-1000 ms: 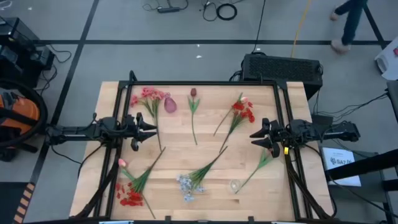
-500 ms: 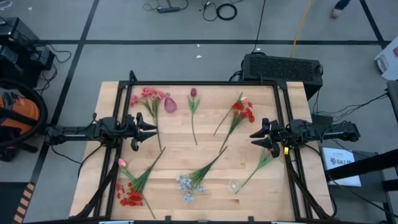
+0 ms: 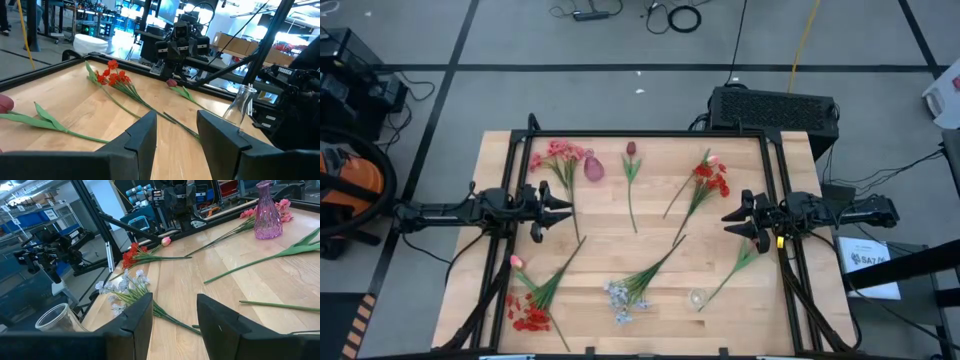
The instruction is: Sort flowers into vase by color
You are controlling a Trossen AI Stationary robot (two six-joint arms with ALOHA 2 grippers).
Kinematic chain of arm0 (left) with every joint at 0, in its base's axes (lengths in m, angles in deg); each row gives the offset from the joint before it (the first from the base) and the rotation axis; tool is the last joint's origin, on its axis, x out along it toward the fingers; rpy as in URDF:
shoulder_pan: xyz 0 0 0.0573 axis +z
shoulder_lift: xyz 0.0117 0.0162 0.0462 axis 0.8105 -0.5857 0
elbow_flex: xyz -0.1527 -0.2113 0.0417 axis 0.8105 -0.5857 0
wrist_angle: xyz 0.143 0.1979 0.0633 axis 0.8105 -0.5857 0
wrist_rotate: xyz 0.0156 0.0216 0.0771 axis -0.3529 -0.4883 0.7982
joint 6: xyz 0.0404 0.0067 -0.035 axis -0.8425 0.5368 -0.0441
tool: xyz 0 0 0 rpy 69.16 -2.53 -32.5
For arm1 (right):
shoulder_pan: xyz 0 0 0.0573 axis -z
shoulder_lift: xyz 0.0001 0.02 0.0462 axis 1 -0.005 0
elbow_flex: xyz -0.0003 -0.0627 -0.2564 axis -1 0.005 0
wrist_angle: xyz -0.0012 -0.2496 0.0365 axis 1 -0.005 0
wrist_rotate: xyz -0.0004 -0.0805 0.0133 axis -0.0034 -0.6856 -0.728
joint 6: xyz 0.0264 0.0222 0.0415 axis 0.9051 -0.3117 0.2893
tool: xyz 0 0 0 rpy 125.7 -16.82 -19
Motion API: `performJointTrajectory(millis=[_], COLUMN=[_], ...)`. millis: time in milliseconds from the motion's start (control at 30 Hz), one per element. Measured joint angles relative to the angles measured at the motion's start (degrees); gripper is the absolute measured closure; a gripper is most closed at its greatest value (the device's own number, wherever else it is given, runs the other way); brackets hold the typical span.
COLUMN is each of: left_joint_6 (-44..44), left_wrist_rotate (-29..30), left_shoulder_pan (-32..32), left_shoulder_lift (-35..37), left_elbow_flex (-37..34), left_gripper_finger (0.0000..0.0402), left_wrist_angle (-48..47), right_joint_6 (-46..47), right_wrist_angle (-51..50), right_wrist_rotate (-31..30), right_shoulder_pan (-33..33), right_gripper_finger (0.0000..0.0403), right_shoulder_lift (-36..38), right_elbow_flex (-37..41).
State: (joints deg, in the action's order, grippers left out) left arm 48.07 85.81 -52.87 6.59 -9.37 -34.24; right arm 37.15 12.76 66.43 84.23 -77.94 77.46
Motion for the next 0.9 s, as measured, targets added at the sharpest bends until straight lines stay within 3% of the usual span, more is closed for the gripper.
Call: performJointTrajectory(millis=[533, 833, 900], left_joint_6=[0.00, 0.00, 0.00], left_wrist_rotate=[0.00, 0.00, 0.00], left_shoulder_pan=[0.00, 0.00, 0.01], left_shoulder_lift=[0.00, 0.00, -0.02], left_elbow_flex=[0.00, 0.02, 0.00], left_gripper_finger=[0.0254, 0.0254, 0.0254], left_wrist_angle=[-0.01, 0.00, -0.02], right_joint_6=[-0.03, -2.45, -2.52], right_wrist_angle=[0.54, 5.20, 7.33], right_wrist_rotate=[-0.27, -23.91, -25.51], right_shoulder_pan=[-0.01, 0.01, 0.06], right_gripper_finger=[0.0259, 0.0259, 0.0259], right_shoulder_lift=[0.02, -0.22, -0.37], right_elbow_flex=[-0.02, 0.01, 0.01])
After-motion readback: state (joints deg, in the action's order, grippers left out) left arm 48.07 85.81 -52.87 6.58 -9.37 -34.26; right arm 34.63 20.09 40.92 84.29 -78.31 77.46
